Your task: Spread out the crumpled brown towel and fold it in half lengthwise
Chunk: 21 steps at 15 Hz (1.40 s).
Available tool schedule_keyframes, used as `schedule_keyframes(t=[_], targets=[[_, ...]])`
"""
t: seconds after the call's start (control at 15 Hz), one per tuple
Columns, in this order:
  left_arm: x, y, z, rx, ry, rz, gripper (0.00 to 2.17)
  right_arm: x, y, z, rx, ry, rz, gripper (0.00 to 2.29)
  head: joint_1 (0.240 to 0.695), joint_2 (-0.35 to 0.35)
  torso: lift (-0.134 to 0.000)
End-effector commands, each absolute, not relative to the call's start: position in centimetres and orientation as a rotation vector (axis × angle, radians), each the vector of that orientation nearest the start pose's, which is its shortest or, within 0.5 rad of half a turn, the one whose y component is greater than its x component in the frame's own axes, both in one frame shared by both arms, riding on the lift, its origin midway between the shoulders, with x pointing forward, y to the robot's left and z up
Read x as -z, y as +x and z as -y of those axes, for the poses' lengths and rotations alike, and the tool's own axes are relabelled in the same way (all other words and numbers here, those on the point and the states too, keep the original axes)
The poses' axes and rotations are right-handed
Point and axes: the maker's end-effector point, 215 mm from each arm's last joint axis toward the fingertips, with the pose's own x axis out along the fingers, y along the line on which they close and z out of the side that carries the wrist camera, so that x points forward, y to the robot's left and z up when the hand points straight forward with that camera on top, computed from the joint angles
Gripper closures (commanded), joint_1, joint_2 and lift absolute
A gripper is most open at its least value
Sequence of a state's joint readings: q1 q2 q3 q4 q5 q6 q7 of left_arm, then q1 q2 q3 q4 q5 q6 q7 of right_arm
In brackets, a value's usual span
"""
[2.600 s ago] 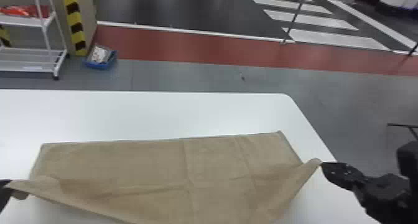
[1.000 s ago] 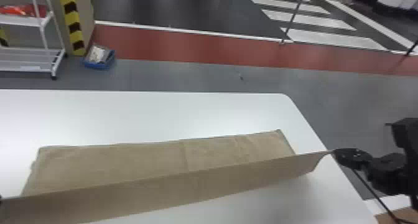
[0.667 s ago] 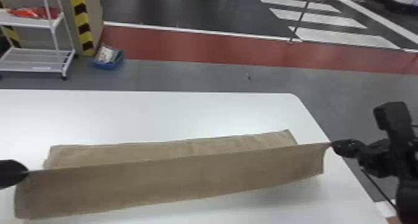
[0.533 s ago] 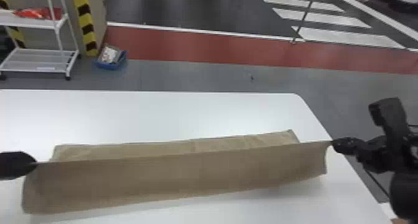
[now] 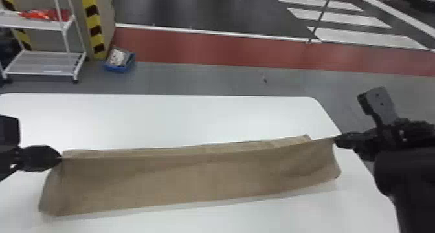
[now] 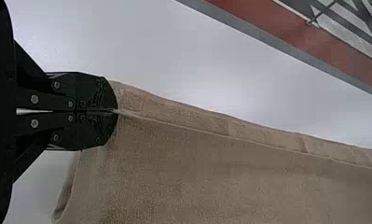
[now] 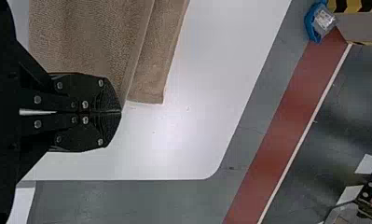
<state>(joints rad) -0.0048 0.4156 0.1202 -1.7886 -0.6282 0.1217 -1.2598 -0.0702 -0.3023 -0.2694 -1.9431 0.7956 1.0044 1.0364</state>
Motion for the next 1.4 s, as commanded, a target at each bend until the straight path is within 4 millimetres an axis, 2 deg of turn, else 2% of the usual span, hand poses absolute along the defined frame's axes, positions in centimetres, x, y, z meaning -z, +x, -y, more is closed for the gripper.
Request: schedule_keyframes(t=[0.0,0.33,0.47,0.87,1.33], targets=[[39.0,50.1,-29.6,0.919,0.933,-0.551,2.12,34.8,50.5,46.9,-0.058,-0.413,-0.811,1.75,0.695,-0.201,-0.125],[39.6,51.1,-30.7,0.889,0.926,-0.568,2.12,35.2,51.5,48.0,-0.036,-0.404,-0.835,1.75,0.695,-0.185,-0.125],[39.7,51.7,-30.9,0.873,0.921,-0.566,2.12,35.2,52.3,47.8,-0.037,-0.416,-0.842,1.75,0.695,-0.183,-0.125],[40.9,52.7,-30.2,0.87,0.91,-0.575,2.12,35.6,53.2,47.2,-0.039,-0.447,-0.866,1.75,0.695,-0.175,-0.125],[40.4,53.6,-30.5,0.848,0.912,-0.565,2.12,35.9,54.0,47.6,-0.032,-0.469,-0.884,1.75,0.695,-0.176,-0.125]])
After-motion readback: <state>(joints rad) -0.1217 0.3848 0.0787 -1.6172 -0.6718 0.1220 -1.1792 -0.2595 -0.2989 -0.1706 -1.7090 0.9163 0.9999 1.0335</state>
